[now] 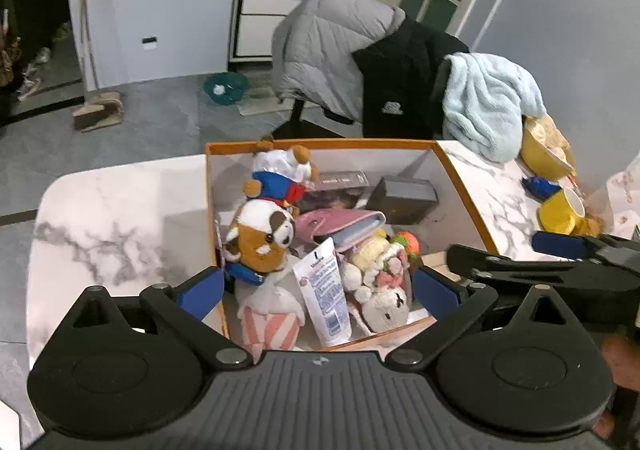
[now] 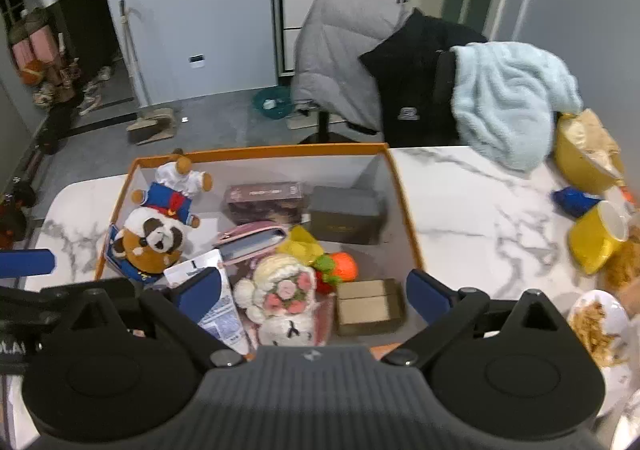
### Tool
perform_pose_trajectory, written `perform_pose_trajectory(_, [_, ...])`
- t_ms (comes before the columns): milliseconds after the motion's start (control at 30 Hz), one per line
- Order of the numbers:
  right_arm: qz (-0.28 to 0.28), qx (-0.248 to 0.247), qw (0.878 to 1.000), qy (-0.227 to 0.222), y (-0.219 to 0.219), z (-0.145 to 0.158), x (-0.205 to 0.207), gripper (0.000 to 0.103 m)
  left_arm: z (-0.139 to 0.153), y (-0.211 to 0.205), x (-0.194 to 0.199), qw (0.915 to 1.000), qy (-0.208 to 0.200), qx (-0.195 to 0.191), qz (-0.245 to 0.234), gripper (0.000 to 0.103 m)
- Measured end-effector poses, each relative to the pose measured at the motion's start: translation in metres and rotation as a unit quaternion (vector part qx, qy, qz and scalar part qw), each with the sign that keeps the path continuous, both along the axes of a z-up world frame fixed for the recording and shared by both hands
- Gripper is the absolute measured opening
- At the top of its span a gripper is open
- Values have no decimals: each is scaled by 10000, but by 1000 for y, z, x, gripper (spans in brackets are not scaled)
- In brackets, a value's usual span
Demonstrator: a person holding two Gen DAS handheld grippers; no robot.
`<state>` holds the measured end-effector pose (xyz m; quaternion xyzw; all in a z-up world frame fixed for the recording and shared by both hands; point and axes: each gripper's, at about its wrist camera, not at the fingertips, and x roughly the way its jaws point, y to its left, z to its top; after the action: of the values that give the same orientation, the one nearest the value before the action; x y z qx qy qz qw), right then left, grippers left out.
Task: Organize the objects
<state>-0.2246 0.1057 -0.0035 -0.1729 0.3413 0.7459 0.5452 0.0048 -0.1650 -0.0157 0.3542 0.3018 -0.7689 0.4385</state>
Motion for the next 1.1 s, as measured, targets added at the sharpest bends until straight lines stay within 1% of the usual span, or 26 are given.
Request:
perform_pose_trajectory(200, [-118,22,9999,61,-10,10,9,99,6,0,3,9994,-217,-20,265,103])
perform_pose_trajectory(400, [-187,-11,9998,22,-13,13,11,100,10,4,2,9987,-411,-133,279,103])
perform_pose_trajectory(800, [-203,9,9997,98,-14,13,15,101,6,-1,1,9979,-547,-75,337,103])
perform_pose_trajectory(1100, [-187,3,9997,162,-8,14,13,101,0,-7,-3,9974,-665,-40,279,103])
